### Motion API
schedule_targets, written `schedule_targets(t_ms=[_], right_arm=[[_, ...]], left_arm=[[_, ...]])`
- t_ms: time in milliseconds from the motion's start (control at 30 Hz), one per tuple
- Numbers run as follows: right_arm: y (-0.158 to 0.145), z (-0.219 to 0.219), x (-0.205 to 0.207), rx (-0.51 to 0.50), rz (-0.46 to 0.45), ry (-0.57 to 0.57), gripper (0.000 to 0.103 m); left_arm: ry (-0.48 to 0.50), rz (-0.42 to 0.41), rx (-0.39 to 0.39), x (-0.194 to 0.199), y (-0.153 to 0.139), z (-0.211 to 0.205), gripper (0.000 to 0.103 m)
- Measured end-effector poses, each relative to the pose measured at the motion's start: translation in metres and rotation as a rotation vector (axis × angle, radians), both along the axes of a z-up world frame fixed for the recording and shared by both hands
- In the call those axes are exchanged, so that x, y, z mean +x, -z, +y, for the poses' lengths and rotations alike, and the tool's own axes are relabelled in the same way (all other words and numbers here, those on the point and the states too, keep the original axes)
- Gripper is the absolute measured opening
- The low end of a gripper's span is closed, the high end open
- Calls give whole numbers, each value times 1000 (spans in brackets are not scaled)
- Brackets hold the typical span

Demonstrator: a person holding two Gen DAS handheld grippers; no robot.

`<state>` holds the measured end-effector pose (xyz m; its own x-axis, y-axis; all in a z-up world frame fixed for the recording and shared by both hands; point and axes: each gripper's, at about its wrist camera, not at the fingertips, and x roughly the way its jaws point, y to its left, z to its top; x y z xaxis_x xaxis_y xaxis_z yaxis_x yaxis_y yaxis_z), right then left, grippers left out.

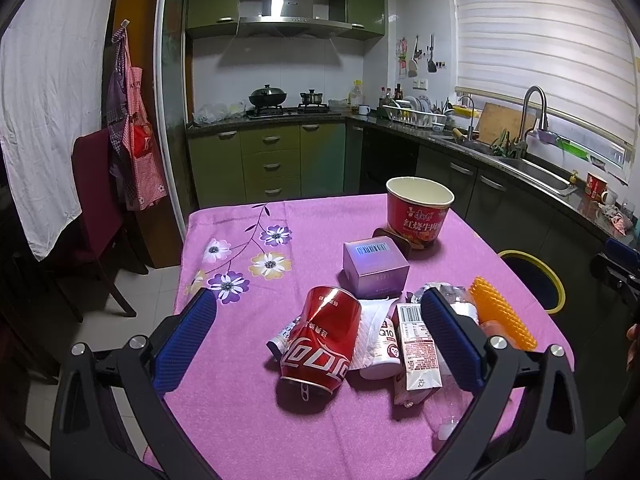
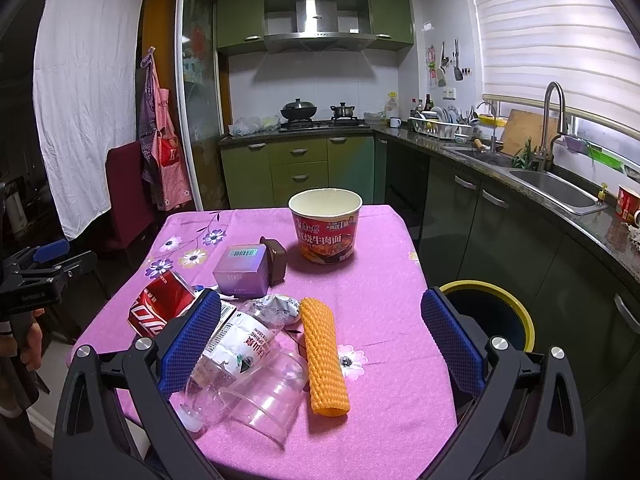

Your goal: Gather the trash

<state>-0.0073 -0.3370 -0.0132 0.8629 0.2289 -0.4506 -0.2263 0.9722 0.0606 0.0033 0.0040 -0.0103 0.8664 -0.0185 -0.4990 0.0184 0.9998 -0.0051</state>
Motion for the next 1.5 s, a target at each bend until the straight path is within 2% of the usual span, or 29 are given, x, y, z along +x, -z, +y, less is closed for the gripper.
schedule_targets(t_ms=[1500], right_arm=[[9, 1, 6, 3, 24, 7, 99]], left_arm=[[5, 29, 24, 1, 10, -8, 97]])
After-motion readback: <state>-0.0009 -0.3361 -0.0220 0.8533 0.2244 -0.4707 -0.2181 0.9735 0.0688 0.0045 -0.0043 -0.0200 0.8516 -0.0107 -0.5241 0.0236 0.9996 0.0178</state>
